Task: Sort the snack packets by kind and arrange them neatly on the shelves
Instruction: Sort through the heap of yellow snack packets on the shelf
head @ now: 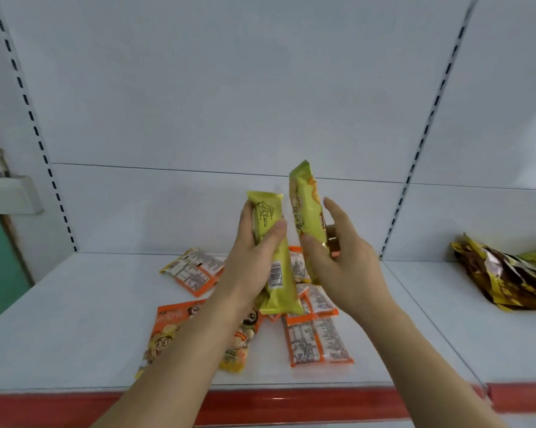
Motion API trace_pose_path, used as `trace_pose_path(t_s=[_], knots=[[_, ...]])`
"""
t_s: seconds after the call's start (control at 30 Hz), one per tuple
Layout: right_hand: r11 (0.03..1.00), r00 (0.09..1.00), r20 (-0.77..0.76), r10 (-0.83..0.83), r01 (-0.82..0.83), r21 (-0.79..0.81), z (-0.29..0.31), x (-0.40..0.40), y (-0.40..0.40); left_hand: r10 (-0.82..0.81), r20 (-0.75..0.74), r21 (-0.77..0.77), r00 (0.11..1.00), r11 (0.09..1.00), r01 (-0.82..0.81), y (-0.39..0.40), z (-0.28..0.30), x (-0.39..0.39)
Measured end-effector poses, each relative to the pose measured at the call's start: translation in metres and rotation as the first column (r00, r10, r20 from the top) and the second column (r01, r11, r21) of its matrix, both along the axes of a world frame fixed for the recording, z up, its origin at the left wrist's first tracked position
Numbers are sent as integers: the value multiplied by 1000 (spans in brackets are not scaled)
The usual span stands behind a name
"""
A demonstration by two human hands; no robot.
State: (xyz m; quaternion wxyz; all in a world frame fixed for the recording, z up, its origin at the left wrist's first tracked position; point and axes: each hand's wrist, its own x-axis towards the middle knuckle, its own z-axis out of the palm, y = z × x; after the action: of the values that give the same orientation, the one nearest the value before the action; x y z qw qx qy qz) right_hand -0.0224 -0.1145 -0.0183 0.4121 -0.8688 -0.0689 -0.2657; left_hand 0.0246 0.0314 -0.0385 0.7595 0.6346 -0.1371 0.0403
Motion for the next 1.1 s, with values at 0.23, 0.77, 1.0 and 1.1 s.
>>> trace_pose_path(t_s=[0.23,0.77,1.0,1.1], knots=[[888,991,-129,46,18,459,-21,-38,-52,-123,-21,-48,992,991,122,-93,1,-26],[889,969,-98,-227,247,386,-16,-160,-341,-50,101,99,994,994,40,-390,8,-144],[841,933,-155,-324,359,406,-20,-165,-451,-115,6,124,993,986,114,-505,14,-145],[848,926,-163,-339,376,372,-18,-148,-494,-163,-17,210,986,964,163,-543,16,-130]])
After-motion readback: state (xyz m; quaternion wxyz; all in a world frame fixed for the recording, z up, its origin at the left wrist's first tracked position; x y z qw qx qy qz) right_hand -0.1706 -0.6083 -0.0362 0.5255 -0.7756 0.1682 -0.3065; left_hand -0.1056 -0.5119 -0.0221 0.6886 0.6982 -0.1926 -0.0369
